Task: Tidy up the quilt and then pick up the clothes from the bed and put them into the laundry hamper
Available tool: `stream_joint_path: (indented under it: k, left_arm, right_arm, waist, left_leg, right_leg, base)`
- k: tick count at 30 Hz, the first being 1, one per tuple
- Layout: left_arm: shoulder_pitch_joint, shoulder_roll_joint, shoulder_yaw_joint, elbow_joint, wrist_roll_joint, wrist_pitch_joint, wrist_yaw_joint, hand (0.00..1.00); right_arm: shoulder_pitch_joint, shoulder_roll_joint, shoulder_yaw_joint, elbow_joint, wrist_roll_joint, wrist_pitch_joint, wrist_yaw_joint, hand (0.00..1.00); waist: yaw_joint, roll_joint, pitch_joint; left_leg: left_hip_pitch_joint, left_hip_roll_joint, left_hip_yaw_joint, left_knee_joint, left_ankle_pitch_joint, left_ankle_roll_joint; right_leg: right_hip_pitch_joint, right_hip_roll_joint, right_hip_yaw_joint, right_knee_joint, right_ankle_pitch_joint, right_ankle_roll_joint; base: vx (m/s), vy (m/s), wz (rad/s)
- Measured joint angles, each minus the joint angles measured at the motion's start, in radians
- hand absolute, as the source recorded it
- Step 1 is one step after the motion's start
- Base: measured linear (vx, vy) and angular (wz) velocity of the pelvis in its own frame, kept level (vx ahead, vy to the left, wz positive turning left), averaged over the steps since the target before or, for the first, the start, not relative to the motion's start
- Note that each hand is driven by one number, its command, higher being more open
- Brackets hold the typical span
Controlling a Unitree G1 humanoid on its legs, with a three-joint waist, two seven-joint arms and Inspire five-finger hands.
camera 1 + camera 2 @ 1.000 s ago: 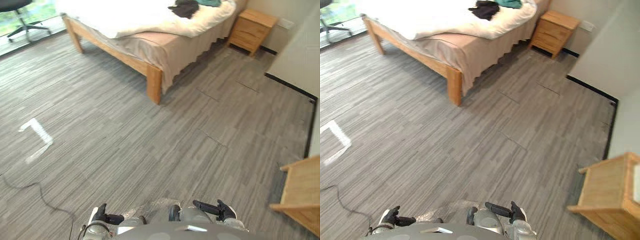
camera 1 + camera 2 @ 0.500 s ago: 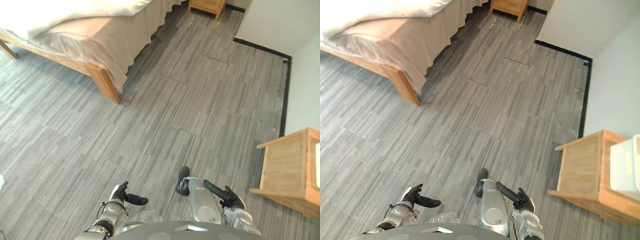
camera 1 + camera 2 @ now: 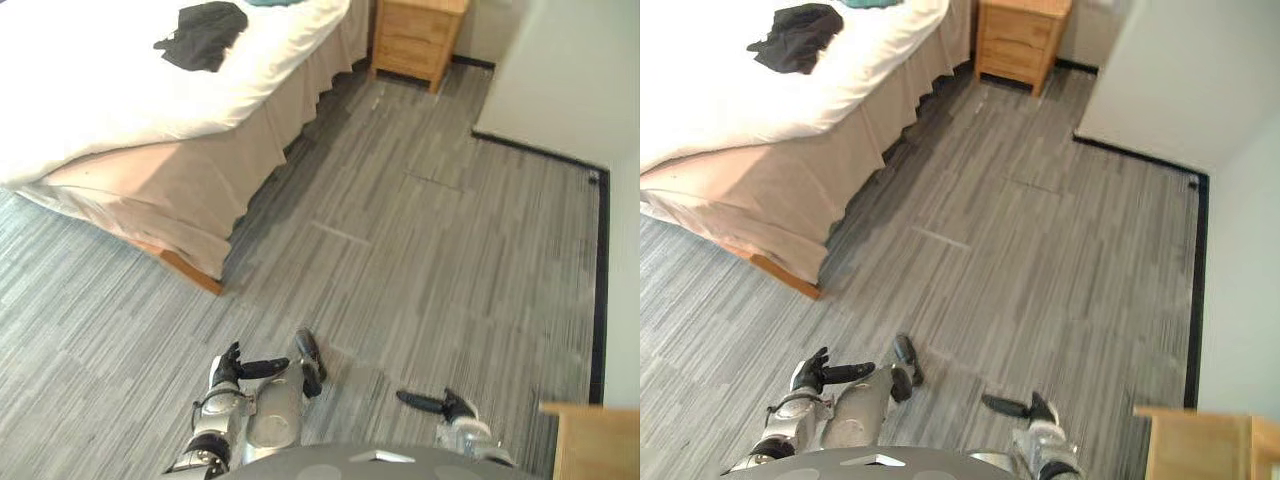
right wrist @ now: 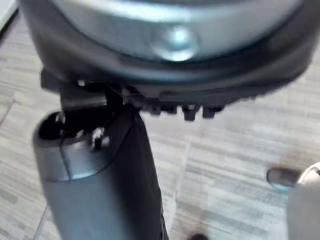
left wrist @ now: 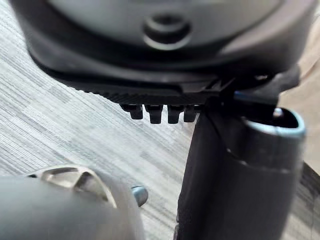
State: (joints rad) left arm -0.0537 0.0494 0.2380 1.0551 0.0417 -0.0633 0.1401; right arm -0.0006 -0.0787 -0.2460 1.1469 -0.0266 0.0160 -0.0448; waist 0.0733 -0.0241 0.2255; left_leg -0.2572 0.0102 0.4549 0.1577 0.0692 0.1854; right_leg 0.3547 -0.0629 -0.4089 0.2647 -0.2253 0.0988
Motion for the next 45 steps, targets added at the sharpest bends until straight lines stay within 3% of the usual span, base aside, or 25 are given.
stream_joint_path:
  k: [1,2,5,6,8,10,12,14,15,16,17,18,19,20,24,25,26,31,32,34,35,36,38,40,45]
  left_arm:
    - [0.001,0.001,0.015,0.002,-0.004,0.002,0.0,1.0]
    - [0.001,0.018,0.025,0.01,-0.003,0.02,0.001,1.0]
    - [0.016,0.033,0.003,0.047,-0.001,0.029,0.002,1.0]
    - [0.014,0.041,-0.017,0.056,-0.001,0.029,0.005,1.0]
    - [0.014,0.046,-0.042,0.066,0.0,0.027,0.009,1.0]
    - [0.003,0.043,-0.066,0.065,0.001,0.024,0.009,1.0]
    - [0.011,0.035,-0.073,0.073,0.005,0.023,0.009,1.0]
    - [0.016,0.028,-0.035,0.075,0.005,0.025,0.009,1.0]
    - [0.025,0.025,0.007,0.074,0.005,0.024,0.01,1.0]
    - [0.042,0.003,0.02,0.077,0.004,0.023,0.009,1.0]
    - [0.046,-0.003,0.03,0.076,0.005,0.021,0.006,1.0]
    - [0.049,-0.024,0.044,0.073,0.005,0.015,0.0,1.0]
    - [0.05,-0.062,0.117,0.04,-0.01,0.012,-0.002,1.0]
    - [0.051,-0.063,0.111,0.034,-0.007,0.003,-0.001,1.0]
    - [0.05,-0.06,0.092,0.033,-0.006,0.0,0.0,1.0]
    - [0.044,-0.053,0.087,0.029,-0.005,0.0,-0.003,1.0]
    - [0.059,0.028,0.048,0.028,-0.035,0.007,0.0,1.0]
    - [0.062,0.063,0.013,0.078,-0.036,0.017,0.001,1.0]
    - [0.059,0.064,0.012,0.084,-0.036,0.019,0.0,1.0]
    - [0.076,0.063,-0.028,0.096,-0.008,0.028,-0.007,1.0]
    - [0.088,0.07,-0.037,0.096,0.009,0.028,-0.008,1.0]
    - [0.094,0.079,-0.04,0.095,0.015,0.027,-0.007,1.0]
    - [0.08,0.131,-0.045,0.096,0.038,0.03,-0.014,1.0]
    - [0.093,0.13,-0.044,0.1,0.042,0.031,-0.016,1.0]
    - [0.103,0.094,-0.023,0.128,0.044,0.031,-0.016,1.0]
  right_arm:
    - [0.0,0.002,-0.002,0.003,0.0,-0.001,0.006,1.0]
    - [0.0,0.006,-0.016,0.006,0.001,-0.01,0.017,1.0]
    - [0.02,-0.003,-0.019,-0.003,0.004,-0.015,0.023,1.0]
    - [0.03,-0.005,-0.017,-0.017,0.003,-0.028,0.025,1.0]
    - [0.035,-0.007,-0.016,-0.033,0.002,-0.031,0.03,1.0]
    - [0.028,-0.011,-0.019,-0.033,0.004,-0.04,0.033,1.0]
    - [0.022,-0.02,-0.016,-0.035,0.004,-0.048,0.041,1.0]
    - [0.02,-0.017,-0.016,-0.037,0.005,-0.051,0.047,1.0]
    - [0.019,-0.016,-0.016,-0.036,0.004,-0.049,0.052,1.0]
    - [0.018,-0.036,-0.014,-0.036,0.004,-0.049,0.062,1.0]
    - [0.018,-0.039,-0.007,-0.034,0.004,-0.049,0.061,1.0]
    - [0.018,-0.056,0.005,-0.024,0.004,-0.047,0.06,1.0]
    - [0.021,-0.096,0.093,0.018,0.0,-0.023,0.056,1.0]
    - [0.016,-0.096,0.102,0.017,0.001,-0.023,0.056,1.0]
    - [-0.006,-0.094,0.102,0.013,0.003,-0.024,0.055,1.0]
    - [-0.012,-0.086,0.098,0.018,0.003,-0.009,0.052,1.0]
    - [0.027,-0.024,0.101,0.027,-0.007,-0.003,0.047,1.0]
    - [0.051,-0.016,0.096,0.031,-0.007,-0.006,0.046,1.0]
    - [0.055,-0.017,0.091,0.027,-0.006,-0.007,0.044,1.0]
    - [0.066,-0.024,0.051,-0.032,-0.003,-0.019,0.059,1.0]
    - [0.066,-0.023,0.052,-0.035,-0.005,-0.023,0.058,1.0]
    - [0.066,-0.016,0.061,-0.036,-0.005,-0.022,0.056,1.0]
    - [0.055,0.033,0.069,-0.02,-0.002,-0.021,0.051,1.0]
    - [0.056,0.029,0.069,-0.006,0.001,-0.019,0.049,1.0]
    - [0.056,-0.003,0.075,0.002,0.0,-0.018,0.038,1.0]
  waist:
    - [0.002,-0.006,0.003]
    - [-0.002,-0.031,0.014]
    - [-0.035,-0.009,0.023]
    - [-0.052,0.002,0.027]
    - [-0.068,0.01,0.024]
    - [-0.074,0.009,0.024]
    - [-0.073,0.008,0.024]
    - [-0.072,0.004,0.024]
    - [-0.075,0.002,0.021]
    - [-0.076,0.045,0.016]
    - [-0.077,0.051,0.012]
    - [-0.082,0.071,0.013]
    - [-0.066,0.09,0.013]
    - [-0.061,0.088,0.012]
    - [-0.063,0.091,0.012]
    - [-0.068,0.07,0.024]
    - [-0.065,-0.034,0.009]
    - [-0.058,-0.041,-0.007]
    - [-0.063,-0.045,0.002]
    - [-0.099,-0.01,-0.003]
    - [-0.108,0.002,-0.011]
    - [-0.105,-0.017,-0.017]
    - [-0.076,-0.103,-0.006]
    - [-0.073,-0.102,-0.007]
    - [-0.078,-0.048,-0.021]
  left_leg:
    - [0.031,-0.01,-0.016,-0.017,-0.01,-0.013]
    - [0.117,-0.041,-0.071,-0.021,-0.049,-0.031]
    - [0.281,-0.045,-0.19,-0.025,-0.128,-0.057]
    - [0.351,-0.034,-0.25,-0.043,-0.15,-0.069]
    - [0.416,-0.013,-0.348,-0.085,-0.164,-0.09]
    - [0.447,0.001,-0.425,-0.111,-0.182,-0.119]
    - [0.48,0.031,-0.512,-0.109,-0.235,-0.172]
    - [0.516,0.052,-0.559,-0.107,-0.283,-0.198]
    - [0.562,0.079,-0.591,-0.107,-0.332,-0.215]
    - [0.576,0.122,-0.593,-0.048,-0.357,-0.245]
    - [0.558,0.129,-0.581,0.009,-0.358,-0.248]
    - [0.508,0.157,-0.565,0.148,-0.356,-0.25]
    - [0.321,0.303,-0.29,0.58,-0.271,-0.324]
    - [0.315,0.321,-0.155,0.572,-0.28,-0.319]
    - [0.27,0.312,-0.037,0.438,-0.279,-0.315]
    - [0.265,0.276,-0.033,0.344,-0.281,-0.32]
    - [0.371,0.061,-0.08,-0.138,-0.049,-0.266]
    - [0.455,0.037,-0.086,-0.244,-0.026,-0.256]
    - [0.462,0.038,-0.093,-0.242,-0.048,-0.251]
    - [0.493,0.082,-0.116,-0.246,-0.05,-0.256]
    - [0.493,0.087,-0.118,-0.246,-0.051,-0.256]
    - [0.49,0.093,-0.123,-0.246,-0.048,-0.261]
    - [0.47,0.068,-0.138,-0.248,-0.036,-0.283]
    - [0.46,0.071,-0.136,-0.249,-0.029,-0.291]
    - [0.459,0.071,-0.156,-0.25,-0.025,-0.295]
  right_leg:
    - [-0.05,-0.028,0.009,0.149,0.037,0.036]
    - [-0.153,-0.087,0.05,0.481,0.056,0.052]
    - [-0.232,-0.098,0.056,0.664,0.016,-0.008]
    - [-0.286,-0.095,0.054,0.625,-0.021,-0.057]
    - [-0.403,-0.124,0.024,0.426,-0.051,-0.068]
    - [-0.472,-0.141,0.048,0.154,-0.004,-0.014]
    - [-0.518,-0.148,0.154,-0.157,0.112,0.04]
    - [-0.532,-0.15,0.231,-0.198,0.133,0.071]
    - [-0.518,-0.134,0.272,-0.153,0.2,0.072]
    - [-0.508,-0.103,0.27,-0.064,0.228,0.065]
    - [-0.502,-0.103,0.26,-0.031,0.237,0.052]
    - [-0.457,-0.092,0.212,-0.006,0.222,-0.001]
    - [-0.221,-0.072,0.058,-0.118,0.181,-0.05]
    - [-0.181,-0.078,0.049,-0.154,0.18,-0.051]
    - [-0.156,-0.078,0.052,-0.183,0.18,-0.051]
    - [-0.134,-0.101,0.053,-0.187,0.177,-0.046]
    - [-0.09,-0.204,0.064,-0.211,0.161,0.019]
    - [-0.068,-0.207,0.048,-0.163,0.169,0.063]
    - [-0.092,-0.217,0.054,-0.092,0.149,0.075]
    - [-0.241,-0.228,0.131,0.234,0.162,0.029]
    - [-0.251,-0.22,0.145,0.232,0.115,0.013]
    - [-0.25,-0.189,0.17,0.139,0.074,0.0]
    - [-0.237,-0.158,0.218,-0.058,0.126,0.022]
    - [-0.22,-0.142,0.217,-0.126,0.132,0.024]
    - [-0.181,-0.135,0.186,-0.183,0.137,0.032]
  base:
    - [0.87,0.232,0.83]
    - [0.71,0.163,0.87]
    - [0.67,0.014,1.31]
    - [0.59,-0.123,1.55]
    - [0.67,-0.233,1.65]
    - [0.57,-0.302,1.25]
    - [0.58,-0.413,1.09]
    - [0.57,-0.505,0.84]
    - [0.67,-0.611,0.98]
    - [0.54,-0.509,0.99]
    - [0.51,-0.512,1.15]
    - [0.98,-0.891,2.03]
    - [1.01,-0.903,1.91]
    - [0.9,-0.745,1.36]
    - [0.27,-0.064,-0.05]
    - [0.44,0.449,0.39]
    - [0.45,0.474,0.34]
    - [0.13,0.079,0.05]
    - [0.01,0.001,0.05]
    - [-0.01,0.0,0.09]
    - [0.02,-0.023,0.15]
    - [0.04,-0.064,0.17]
    - [0.07,-0.109,0.15]
    - [0.08,-0.078,-0.02]
    - [0.03,-0.026,0.14]
